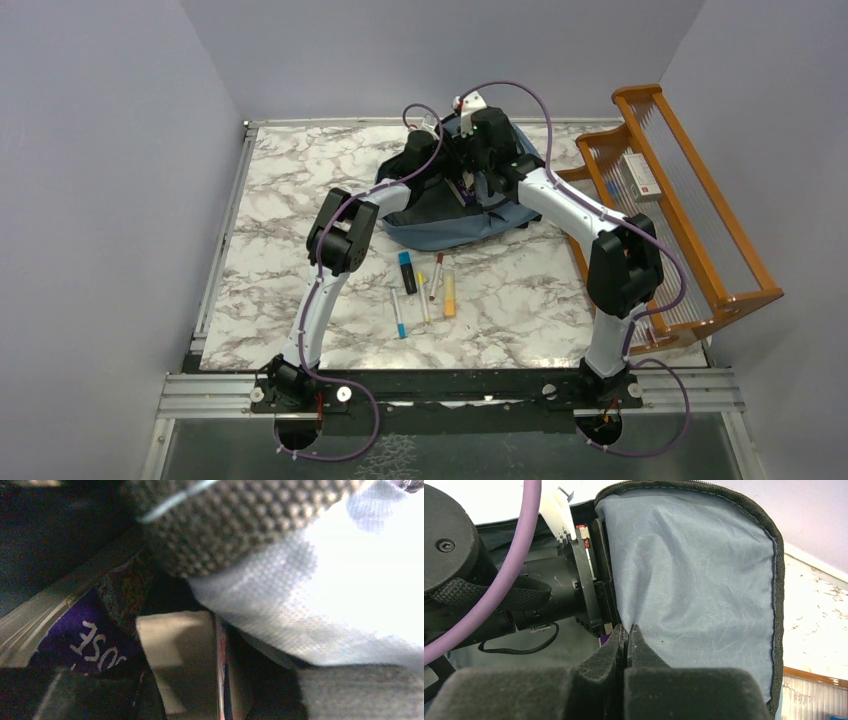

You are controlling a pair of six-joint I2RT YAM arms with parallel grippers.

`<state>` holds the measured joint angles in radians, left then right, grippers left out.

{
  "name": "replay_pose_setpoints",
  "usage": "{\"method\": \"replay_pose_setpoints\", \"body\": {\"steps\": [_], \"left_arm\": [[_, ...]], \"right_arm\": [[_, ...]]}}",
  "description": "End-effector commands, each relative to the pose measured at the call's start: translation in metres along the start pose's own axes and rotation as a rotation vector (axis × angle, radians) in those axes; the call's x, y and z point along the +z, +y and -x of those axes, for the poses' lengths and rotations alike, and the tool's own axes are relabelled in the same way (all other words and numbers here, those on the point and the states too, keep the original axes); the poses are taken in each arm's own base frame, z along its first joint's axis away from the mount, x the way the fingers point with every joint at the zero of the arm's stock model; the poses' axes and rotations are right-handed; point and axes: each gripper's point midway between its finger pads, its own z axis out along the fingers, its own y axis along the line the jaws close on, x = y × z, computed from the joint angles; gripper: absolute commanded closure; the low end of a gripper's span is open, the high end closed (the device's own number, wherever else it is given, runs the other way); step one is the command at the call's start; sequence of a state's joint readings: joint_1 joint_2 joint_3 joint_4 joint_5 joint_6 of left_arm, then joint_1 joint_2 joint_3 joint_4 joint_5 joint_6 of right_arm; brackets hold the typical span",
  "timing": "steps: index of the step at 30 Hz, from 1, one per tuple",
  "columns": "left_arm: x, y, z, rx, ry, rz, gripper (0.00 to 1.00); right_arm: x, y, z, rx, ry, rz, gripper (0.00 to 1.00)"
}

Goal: Pack the student bag
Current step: Place the book in the student bag.

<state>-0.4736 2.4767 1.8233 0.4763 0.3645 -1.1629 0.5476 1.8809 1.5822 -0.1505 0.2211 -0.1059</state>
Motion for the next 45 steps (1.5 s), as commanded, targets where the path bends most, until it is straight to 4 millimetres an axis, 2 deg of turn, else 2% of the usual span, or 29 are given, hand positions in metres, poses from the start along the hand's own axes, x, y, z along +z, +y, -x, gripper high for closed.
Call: {"method": "replay_pose_setpoints", "body": {"steps": [1,6,8,18,23,34,45], "left_arm": [[0.001,-0.036,0.017,0.078,-0.070,-0.101,0.59],[0.000,-0.041,0.017,0.088,-0.067,-0.109,0.52],[-0.001,-0.042,0.017,0.091,-0.067,-0.108,0.44],[-0.007,-0.038,0.020,0.111,-0.063,-0.017,0.29],[-0.011,-0.035,0.024,0.126,-0.065,0.044,0.15],[-0.023,-0.028,0.031,0.191,-0.041,0.207,0.10],[-0.061,-0.046,0.036,0.248,-0.039,0.218,0.10]], "right_arm": [[-0.017,0.001,0.038,0.028,-0.113,0.014,0.99],[-0.018,0.000,0.037,0.026,-0.111,0.009,0.99],[-0.018,-0.001,0.037,0.027,-0.112,0.007,0.99],[-0.018,-0.002,0.032,0.024,-0.103,-0.003,0.99],[-0.018,-0.002,0.032,0.024,-0.103,-0.006,0.99],[-0.017,-0.003,0.030,0.024,-0.100,-0.008,0.99],[-0.015,-0.001,0.029,0.024,-0.095,-0.001,0.99]]}}
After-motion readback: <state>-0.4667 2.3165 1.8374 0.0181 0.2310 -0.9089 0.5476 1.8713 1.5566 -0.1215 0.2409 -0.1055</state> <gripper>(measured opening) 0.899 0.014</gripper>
